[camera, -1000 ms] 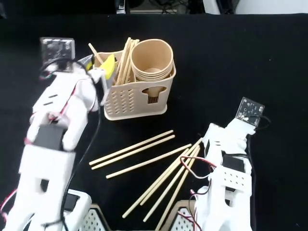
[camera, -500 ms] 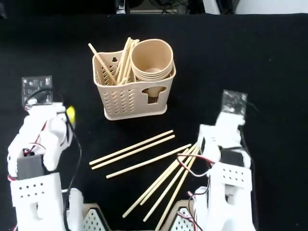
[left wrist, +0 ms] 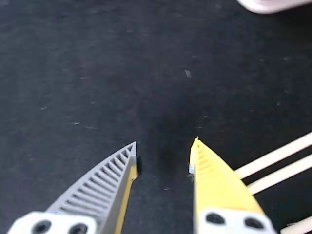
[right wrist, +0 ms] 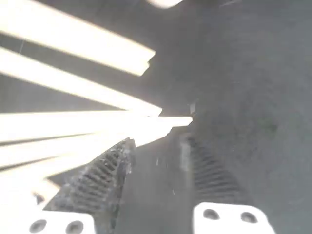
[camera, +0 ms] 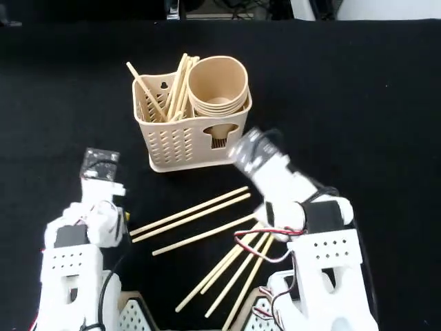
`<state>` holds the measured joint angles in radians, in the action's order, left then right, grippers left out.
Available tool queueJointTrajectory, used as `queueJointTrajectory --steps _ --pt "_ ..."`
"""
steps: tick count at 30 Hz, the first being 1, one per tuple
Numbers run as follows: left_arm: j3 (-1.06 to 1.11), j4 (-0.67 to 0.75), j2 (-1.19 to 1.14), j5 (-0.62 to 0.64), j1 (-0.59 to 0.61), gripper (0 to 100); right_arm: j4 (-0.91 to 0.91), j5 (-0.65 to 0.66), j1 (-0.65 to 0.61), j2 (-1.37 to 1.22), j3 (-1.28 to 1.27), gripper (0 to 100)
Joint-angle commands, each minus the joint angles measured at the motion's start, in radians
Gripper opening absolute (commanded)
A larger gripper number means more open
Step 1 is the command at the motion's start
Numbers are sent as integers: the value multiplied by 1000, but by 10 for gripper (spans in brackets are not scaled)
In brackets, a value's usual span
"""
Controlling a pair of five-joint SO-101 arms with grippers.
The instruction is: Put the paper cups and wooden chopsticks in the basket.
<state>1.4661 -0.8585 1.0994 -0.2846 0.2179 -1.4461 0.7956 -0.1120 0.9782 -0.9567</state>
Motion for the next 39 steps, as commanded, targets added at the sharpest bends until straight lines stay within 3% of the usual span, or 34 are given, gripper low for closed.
queueJointTrajectory --steps 1,4,6,12,22,30,39 --pt "7 44 -5 43 -22 188 -51 382 35 8 -22 208" --pt "8 46 -5 41 -25 188 -32 578 44 7 -96 184" --pt "8 46 -5 40 -24 188 -2 632 43 7 -139 196" --pt "10 46 -5 43 -22 188 104 632 43 4 -214 345" --pt "12 46 -5 43 -22 188 137 572 -143 4 -282 311" --pt "12 46 -5 41 -22 188 153 559 -193 2 -285 309" --pt "12 46 -5 41 -22 188 233 387 -316 2 -341 309"
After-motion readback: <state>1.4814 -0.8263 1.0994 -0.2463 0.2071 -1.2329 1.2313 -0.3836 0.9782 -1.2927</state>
